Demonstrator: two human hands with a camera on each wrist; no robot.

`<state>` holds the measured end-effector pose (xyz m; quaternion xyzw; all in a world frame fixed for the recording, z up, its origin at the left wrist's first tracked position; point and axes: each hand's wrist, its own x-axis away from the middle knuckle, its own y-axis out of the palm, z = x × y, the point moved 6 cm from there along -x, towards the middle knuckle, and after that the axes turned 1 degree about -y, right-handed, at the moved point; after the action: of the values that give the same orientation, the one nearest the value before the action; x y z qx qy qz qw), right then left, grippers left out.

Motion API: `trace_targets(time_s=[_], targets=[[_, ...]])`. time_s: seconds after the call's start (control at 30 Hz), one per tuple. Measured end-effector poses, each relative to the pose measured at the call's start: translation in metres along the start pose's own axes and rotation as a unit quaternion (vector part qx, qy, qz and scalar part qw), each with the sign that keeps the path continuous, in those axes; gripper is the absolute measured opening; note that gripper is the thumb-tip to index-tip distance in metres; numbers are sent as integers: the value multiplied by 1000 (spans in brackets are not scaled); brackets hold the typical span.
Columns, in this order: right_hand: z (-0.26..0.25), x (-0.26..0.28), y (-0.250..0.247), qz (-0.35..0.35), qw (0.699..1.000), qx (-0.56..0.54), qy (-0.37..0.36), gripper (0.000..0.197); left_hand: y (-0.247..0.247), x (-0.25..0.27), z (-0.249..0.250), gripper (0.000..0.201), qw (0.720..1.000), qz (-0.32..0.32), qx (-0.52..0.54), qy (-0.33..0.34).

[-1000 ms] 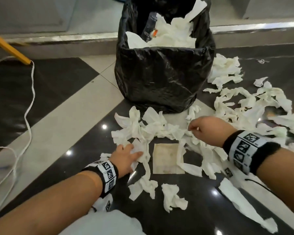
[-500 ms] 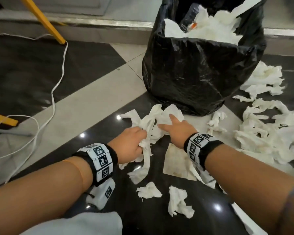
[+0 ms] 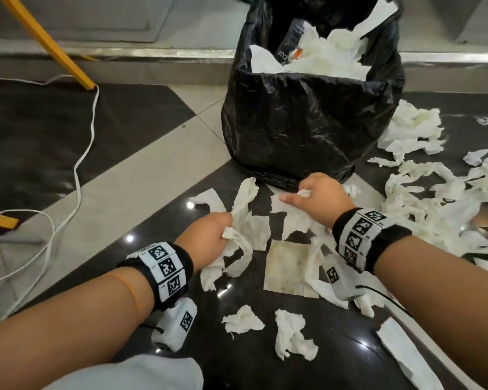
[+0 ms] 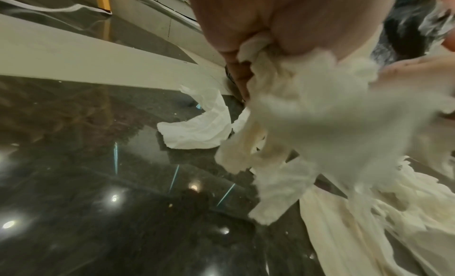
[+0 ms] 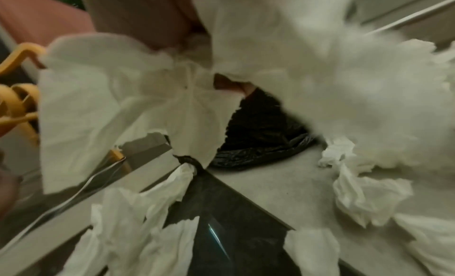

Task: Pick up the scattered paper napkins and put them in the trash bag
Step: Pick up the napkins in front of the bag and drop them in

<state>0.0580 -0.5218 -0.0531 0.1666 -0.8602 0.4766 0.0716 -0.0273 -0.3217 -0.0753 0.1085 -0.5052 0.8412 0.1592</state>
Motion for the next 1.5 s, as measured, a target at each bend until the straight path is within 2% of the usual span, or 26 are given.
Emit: trace_targets(time_s=[0.07,0.1,0.2,0.27,0.33,0.4,0.47,0.6,0.67,0.73,0.8,0.9,0.97,1.03,1.1,1.17,1.2,1.23,1.3,1.37,1.43,1.5], targets=[[1,2,-4,-1,999,-52,17,59,-2,0,3,20,999,6,35,10],[1,2,-3,-13,997,-69,22,57,-2,0,2,22,999,2,47,11],[-1,7,2,-48,998,-40,6,30,3,-4,-2,35,1000,-10,5,10],[-4,9,6,-54,998,-38,-16,15,7,-4,-2,27,999,-7,-39,12],[-10,12,15,-74,995,-49,-43,20,9,-2,-5,14,1000,-2,-19,12],[-15,14,25,-93,993,-38,-65,19,11,2,-6,13,1000,-13,1,1],[-18,14,34,-115,991,-15,-61,21,11,5,-6,5,1000,-20,-1,0],[-27,13,62,-157,977,116,-88,42,8,11,-3,15,1000,-22,7,11],[-28,12,82,-189,963,164,-99,54,9,13,-7,33,999,-48,13,6],[-25,12,101,-227,944,218,-100,59,13,14,-10,36,995,-85,-44,18],[-19,16,116,-256,921,274,-104,50,15,16,-9,18,989,-95,-99,51],[-13,23,128,-258,904,317,-125,30,13,19,-17,2,993,-85,-69,49],[-13,24,130,-249,904,319,-140,27,9,18,-23,10,996,-65,-42,37],[-16,24,128,-249,911,298,-137,27,4,12,-29,6,998,-37,-43,19],[-16,23,121,-239,932,245,-117,25,-1,3,-32,17,999,-7,-53,7],[-17,23,110,-215,952,191,-101,24,-5,-7,-29,20,998,22,-52,28],[-17,24,105,-208,959,168,-94,24,-4,-13,-27,28,997,23,-56,42],[-17,25,99,-201,964,147,-90,23,2,-21,-29,43,996,6,-77,45],[-15,28,88,-181,974,112,-78,21,20,-33,-33,78,982,-81,-169,21],[-9,31,78,-153,984,71,-62,16,36,-39,-33,94,955,-161,-246,24],[-2,35,70,-148,988,9,-51,26,50,-43,-32,86,935,-209,-280,52],[4,36,66,-160,986,-13,-49,38,55,-48,-31,62,933,-216,-281,65]])
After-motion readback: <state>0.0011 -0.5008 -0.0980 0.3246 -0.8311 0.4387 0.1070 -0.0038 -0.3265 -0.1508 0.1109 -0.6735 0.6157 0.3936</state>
